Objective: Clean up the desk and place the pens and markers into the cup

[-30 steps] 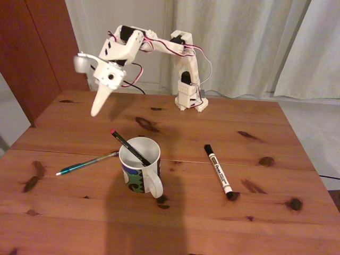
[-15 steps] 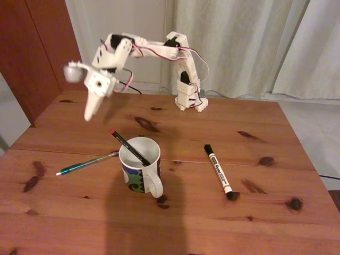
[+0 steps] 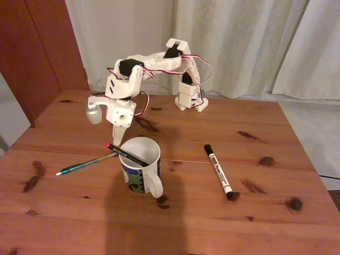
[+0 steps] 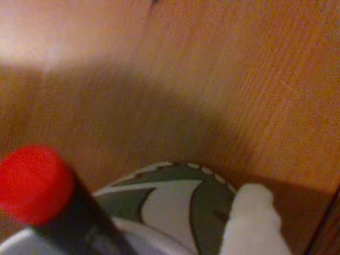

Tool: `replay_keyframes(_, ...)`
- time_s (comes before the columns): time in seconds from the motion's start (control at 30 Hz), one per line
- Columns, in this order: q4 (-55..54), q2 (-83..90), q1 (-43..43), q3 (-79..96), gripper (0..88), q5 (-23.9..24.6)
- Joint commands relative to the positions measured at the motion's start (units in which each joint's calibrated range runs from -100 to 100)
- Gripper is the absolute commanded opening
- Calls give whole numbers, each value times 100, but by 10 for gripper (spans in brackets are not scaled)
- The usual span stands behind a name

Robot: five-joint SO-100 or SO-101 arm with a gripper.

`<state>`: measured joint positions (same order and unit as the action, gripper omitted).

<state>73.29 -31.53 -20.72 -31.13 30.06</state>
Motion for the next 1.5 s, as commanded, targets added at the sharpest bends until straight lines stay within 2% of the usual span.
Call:
replay_keyframes(0.0, -47, 70, 57, -314, 224, -41)
replay_keyframes(0.4, 30, 54, 178, -305, 224, -36)
replay_keyframes(0.63, 30, 45, -63, -242, 224, -99)
replay_keyframes(1.13, 13, 21, -803, -233, 224, -706)
replay_keyframes(1.47, -73, -426, -1149, -359, 224, -1367)
